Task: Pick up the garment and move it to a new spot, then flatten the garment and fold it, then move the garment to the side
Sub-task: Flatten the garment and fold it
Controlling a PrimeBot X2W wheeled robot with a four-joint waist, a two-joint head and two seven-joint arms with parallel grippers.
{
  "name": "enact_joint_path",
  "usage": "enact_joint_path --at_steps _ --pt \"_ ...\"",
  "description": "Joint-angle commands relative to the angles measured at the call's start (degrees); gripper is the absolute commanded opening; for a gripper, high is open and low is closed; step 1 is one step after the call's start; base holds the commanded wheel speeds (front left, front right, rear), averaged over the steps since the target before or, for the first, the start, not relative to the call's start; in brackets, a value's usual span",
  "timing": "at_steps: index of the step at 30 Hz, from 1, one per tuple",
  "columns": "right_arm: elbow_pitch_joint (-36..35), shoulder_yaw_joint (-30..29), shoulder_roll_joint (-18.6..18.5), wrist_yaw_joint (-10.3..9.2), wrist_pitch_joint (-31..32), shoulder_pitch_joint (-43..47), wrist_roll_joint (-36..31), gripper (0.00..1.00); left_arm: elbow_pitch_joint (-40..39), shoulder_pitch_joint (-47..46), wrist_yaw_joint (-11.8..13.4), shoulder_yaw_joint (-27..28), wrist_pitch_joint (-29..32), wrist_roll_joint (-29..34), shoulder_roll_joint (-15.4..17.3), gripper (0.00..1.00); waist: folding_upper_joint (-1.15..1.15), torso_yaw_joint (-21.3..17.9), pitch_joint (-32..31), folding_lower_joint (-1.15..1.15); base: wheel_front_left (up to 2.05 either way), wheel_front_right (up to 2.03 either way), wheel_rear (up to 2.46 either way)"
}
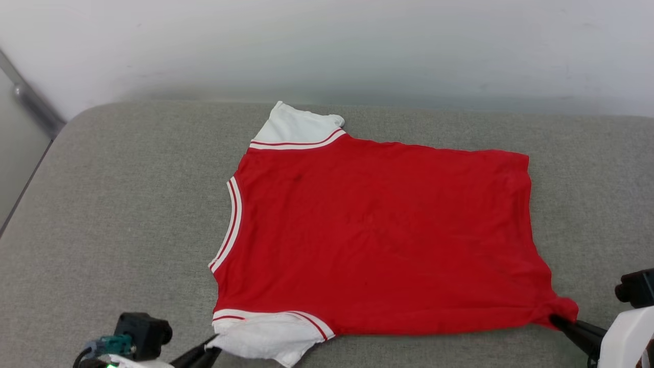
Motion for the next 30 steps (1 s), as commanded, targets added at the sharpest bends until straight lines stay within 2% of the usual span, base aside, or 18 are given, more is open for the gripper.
enact_joint_path --at_steps 1,14,22,30 --pt "-0.58 -1.60 0.89 -0.02 0.87 -0.16 0.25 0.00 -0.18 -1.81 0.05 1.02 -1.01 0.51 -0.62 0.00 0.00 -0.11 0.89 0.00 0.00 0.00 0.00" --pt "-5.66 -7.13 4.18 -0.02 6.65 -8.15 -2.67 0.00 5.54 -15.80 -3.27 4.24 -1.44 3.16 -2.97 0.00 0.00 -0.87 8.96 0.00 0.00 0.00 0.00" --pt "-3.11 -6.63 6.26 -0.02 9.91 -15.13 -6.39 0.00 12.93 -24.79 -5.85 4.56 -0.28 3.61 -5.39 0.00 0.00 -1.14 13.75 0.00 0.00 0.00 0.00" --pt "1.01 -5.28 7.80 -0.02 10.22 -20.48 -9.53 0.00 21.05 -31.08 -7.95 3.55 1.09 4.58 -7.88 0.00 0.00 -1.26 16.42 0.00 0.00 0.00 0.00"
